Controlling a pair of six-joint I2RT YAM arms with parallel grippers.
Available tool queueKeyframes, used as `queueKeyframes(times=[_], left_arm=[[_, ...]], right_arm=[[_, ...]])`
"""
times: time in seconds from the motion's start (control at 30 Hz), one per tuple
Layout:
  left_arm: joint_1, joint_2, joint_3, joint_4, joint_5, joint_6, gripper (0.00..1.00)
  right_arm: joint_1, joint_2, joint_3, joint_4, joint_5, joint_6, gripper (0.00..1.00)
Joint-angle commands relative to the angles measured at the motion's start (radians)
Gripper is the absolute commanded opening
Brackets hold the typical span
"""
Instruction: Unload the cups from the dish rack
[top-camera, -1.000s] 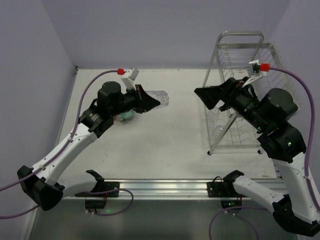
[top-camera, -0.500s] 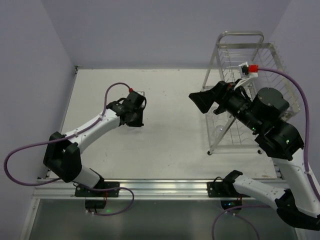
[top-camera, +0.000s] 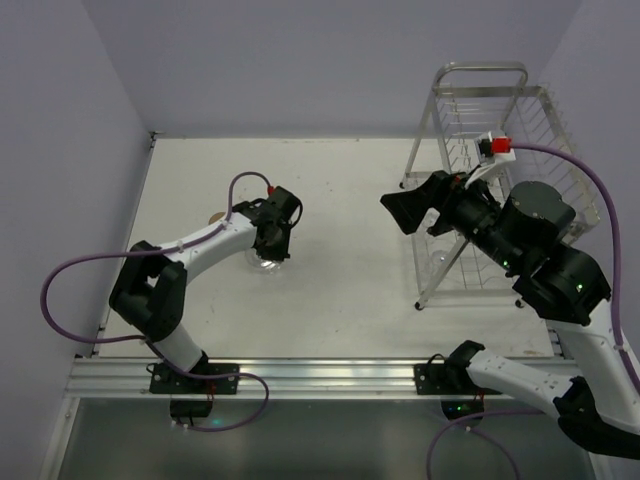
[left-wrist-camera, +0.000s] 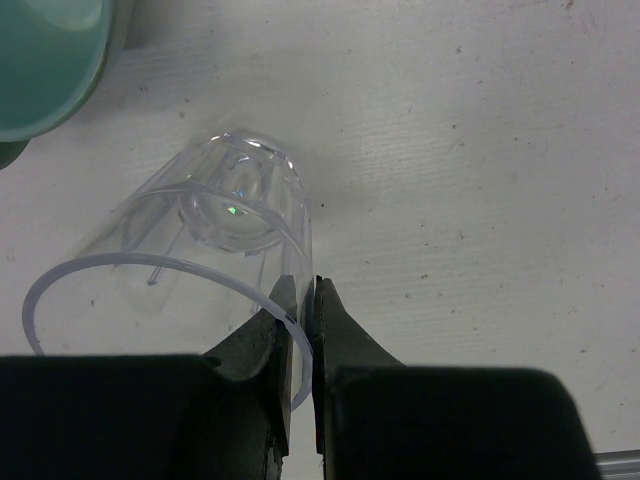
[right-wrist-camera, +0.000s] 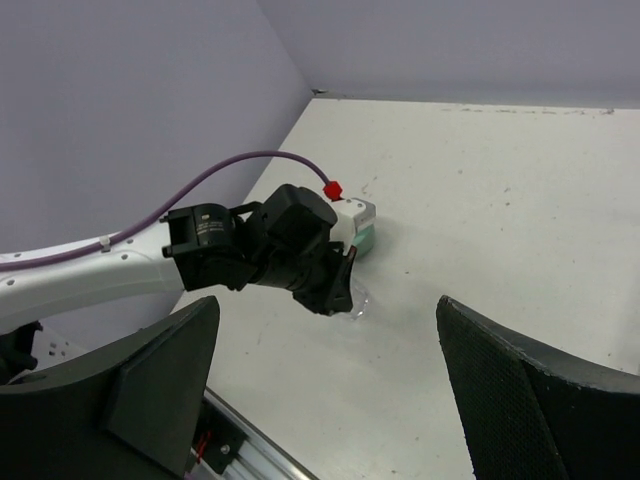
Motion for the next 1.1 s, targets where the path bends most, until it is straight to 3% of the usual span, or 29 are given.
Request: queueKeyframes(times=[0.0,0.13,0.27,0.6,0.77,0.87,1.0,1.07], left_arm=[[0.002,0.011,0.031,0.025,-0.02,0.016,0.0],[0.002,0.014,0.033,0.019,-0.037,0.016,0.05],[0.002,0.012,0.024,0.026,-0.035,0.007,0.28],[0.004,-0.023,0.036,0.022,-0.08,-0.022,0.41],[-0.027,-0.092,0.138,-0.074,-0.242,-0.048,0.57],[-0.062,-0.098,0.242,-0.125,-0.304,-0.067,0.61],[-0.125,-0.109,0.315,-0.092,-0.331,-0.059,0.63],[-0.136,-0.123,0.297,0.006,-0.303,-0.017,0.66]], right_arm=[[0.006,-0.024,-0.021,0.011,0.035,-0.024,0.91],[0.008,-0.033,-0.05,0.016,0.033,-0.024,0.91],[0.006,-0.051,-0.065,0.017,0.033,-0.021,0.91],[0.008,-0.08,-0.082,0.013,0.019,-0.029,0.91],[0.008,-0.084,-0.081,0.01,0.027,-0.038,0.91],[0.008,-0.083,-0.071,-0.009,0.045,-0.044,0.92],[0.008,-0.128,-0.093,0.013,0.065,-0.029,0.93],[0.008,-0.161,-0.094,0.019,0.064,-0.025,0.93]])
